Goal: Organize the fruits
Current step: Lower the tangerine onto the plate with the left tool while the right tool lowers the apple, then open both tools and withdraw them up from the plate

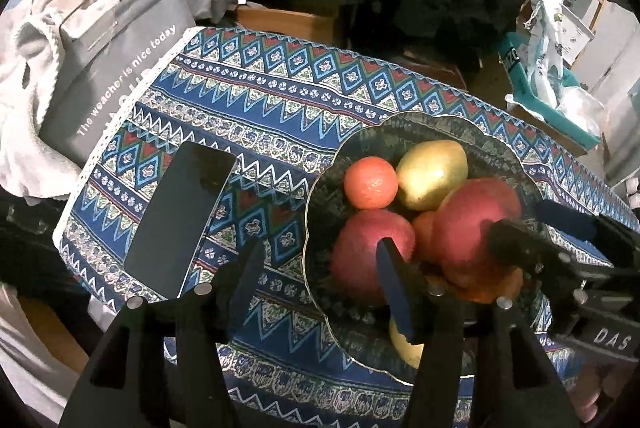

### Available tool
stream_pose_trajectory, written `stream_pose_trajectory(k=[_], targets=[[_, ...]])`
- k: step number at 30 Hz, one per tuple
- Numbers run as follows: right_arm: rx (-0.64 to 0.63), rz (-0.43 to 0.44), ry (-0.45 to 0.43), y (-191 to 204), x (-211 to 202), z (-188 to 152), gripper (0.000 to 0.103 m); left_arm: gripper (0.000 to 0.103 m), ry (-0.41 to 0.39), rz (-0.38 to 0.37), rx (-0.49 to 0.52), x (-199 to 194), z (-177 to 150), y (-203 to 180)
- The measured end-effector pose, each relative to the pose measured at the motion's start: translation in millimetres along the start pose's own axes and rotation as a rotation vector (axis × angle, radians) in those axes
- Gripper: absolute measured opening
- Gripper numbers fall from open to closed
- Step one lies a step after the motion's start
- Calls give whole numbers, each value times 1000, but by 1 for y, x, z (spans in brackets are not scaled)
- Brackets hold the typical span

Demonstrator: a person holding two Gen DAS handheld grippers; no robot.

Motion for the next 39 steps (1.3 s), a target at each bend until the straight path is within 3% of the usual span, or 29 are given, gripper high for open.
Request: stream_pose_trajectory(k=[8,11,17,24,39], targets=[[28,-12,-19,-8,-15,-1,82,60,-39,-13,12,-23,1,-8],[23,-40,-46,-9,-29,0,82,65,-60,-18,21,-33,2,-13],[2,-95,-117,-10,-66,2,82,67,-98,-25,41,-55,3,-21],[-13,-217,-218,-17,-112,-1,83,74,-154,-39,69,-83,5,-37],[-5,-326,-427,-34,-212,-15,85,89,-298,-81,101,-153,14,-68]])
Point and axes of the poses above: each gripper's, at about its wrist camera, not at the fingertips, and x roughly the way its jaws point, y to its left, z to its top, the point moved 3 cm from there along x, roughly the way its jaws point, and after that the axes turned 3 degrees about y, right-handed, at the moved point
